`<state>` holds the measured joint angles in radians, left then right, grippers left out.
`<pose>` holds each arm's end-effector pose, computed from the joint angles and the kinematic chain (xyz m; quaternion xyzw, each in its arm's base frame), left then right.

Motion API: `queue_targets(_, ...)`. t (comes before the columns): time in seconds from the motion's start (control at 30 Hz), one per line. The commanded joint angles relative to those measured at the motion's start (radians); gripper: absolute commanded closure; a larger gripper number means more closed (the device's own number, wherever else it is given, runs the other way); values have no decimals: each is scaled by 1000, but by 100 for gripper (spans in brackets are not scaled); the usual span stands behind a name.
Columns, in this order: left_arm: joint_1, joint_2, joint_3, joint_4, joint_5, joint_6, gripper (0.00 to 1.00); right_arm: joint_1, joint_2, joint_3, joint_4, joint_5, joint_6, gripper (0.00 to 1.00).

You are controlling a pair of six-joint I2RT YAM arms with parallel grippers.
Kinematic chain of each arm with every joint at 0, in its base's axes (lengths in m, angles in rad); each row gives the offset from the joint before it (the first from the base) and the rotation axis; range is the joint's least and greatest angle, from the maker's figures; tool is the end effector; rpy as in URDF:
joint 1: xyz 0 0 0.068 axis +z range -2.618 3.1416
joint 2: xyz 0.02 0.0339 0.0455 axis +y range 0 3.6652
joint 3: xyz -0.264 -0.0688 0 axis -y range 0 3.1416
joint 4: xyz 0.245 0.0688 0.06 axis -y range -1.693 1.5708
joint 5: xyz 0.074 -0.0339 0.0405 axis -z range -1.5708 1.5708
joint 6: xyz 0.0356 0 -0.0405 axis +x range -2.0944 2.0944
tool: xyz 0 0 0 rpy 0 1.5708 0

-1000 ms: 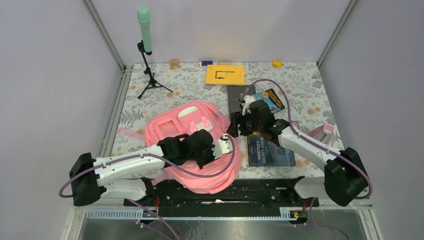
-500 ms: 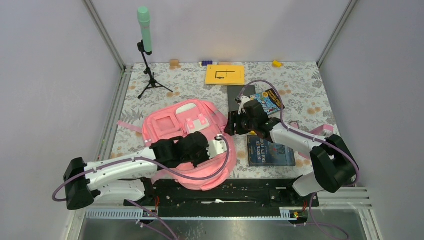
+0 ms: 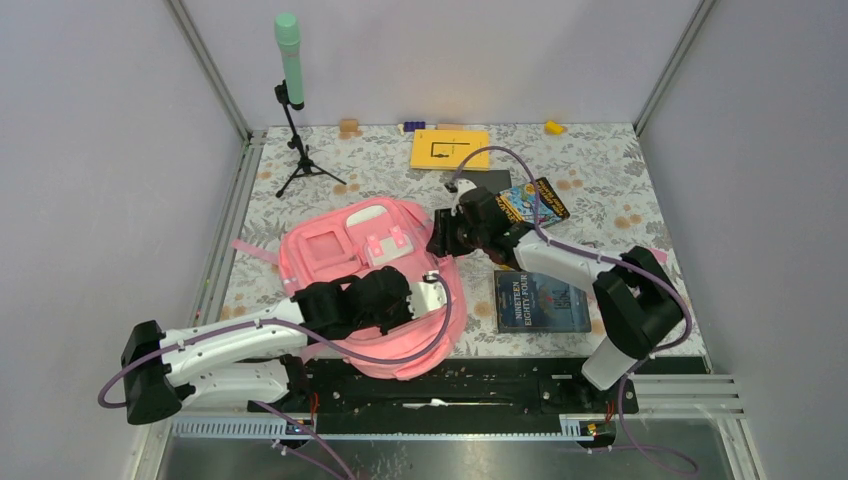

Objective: Pack the student bag
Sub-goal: Unzip the student bag at the center of the board.

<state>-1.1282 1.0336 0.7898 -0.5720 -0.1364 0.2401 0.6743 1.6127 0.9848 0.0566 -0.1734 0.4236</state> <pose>0.0952 -0.1895 0.2598 0.5667 0.7346 -0.1008 0.3593 0.2745 0.2273 0.2229 -0.1505 0.8624 0.3139 0.3676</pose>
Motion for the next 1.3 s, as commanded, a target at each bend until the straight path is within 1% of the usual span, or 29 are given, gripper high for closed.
queue_targets(0.0, 4, 5, 24, 23, -55, 14, 100, 44, 78, 104, -32, 113, -1, 49)
queue_targets(0.13, 4, -5, 22, 23, -62, 10, 100, 66, 137, 157, -101, 200, -3, 54)
queue_targets(0.23, 4, -11, 20, 23, -66, 10, 100, 72, 163, 170, -115, 203, 1, 57)
queue_targets(0.43, 4, -10, 22, 23, -71, 7, 100, 95, 169, 168, -148, 282, 6, 64)
queue_targets(0.53, 4, -10, 22, 23, -71, 5, 100, 95, 173, 163, -147, 291, 18, 68)
queue_targets(0.67, 4, -5, 22, 23, -70, 4, 100, 96, 190, 174, -131, 247, 32, 70)
queue_targets(0.73, 4, -3, 23, 23, -71, 4, 100, 97, 197, 187, -131, 233, 36, 69)
queue_targets(0.77, 4, -1, 23, 22, -71, 3, 100, 98, 201, 193, -135, 231, 37, 67)
queue_targets(0.83, 4, 0, 25, 23, -74, 1, 100, 101, 208, 209, -151, 246, 33, 68)
queue_targets(0.9, 4, 0, 26, 21, -78, -2, 100, 102, 215, 219, -167, 270, 27, 75)
queue_targets(0.93, 4, -1, 27, 22, -80, -3, 100, 103, 218, 223, -179, 284, 27, 81)
queue_targets(0.97, 4, -1, 26, 22, -85, -7, 100, 102, 220, 225, -192, 301, 23, 90)
queue_targets(1.03, 4, 1, 26, 22, -106, -14, 100, 103, 210, 227, -215, 337, 11, 100)
queue_targets(1.27, 4, 29, 44, 23, -252, -63, 100, 101, 106, 200, -288, 474, -4, 100)
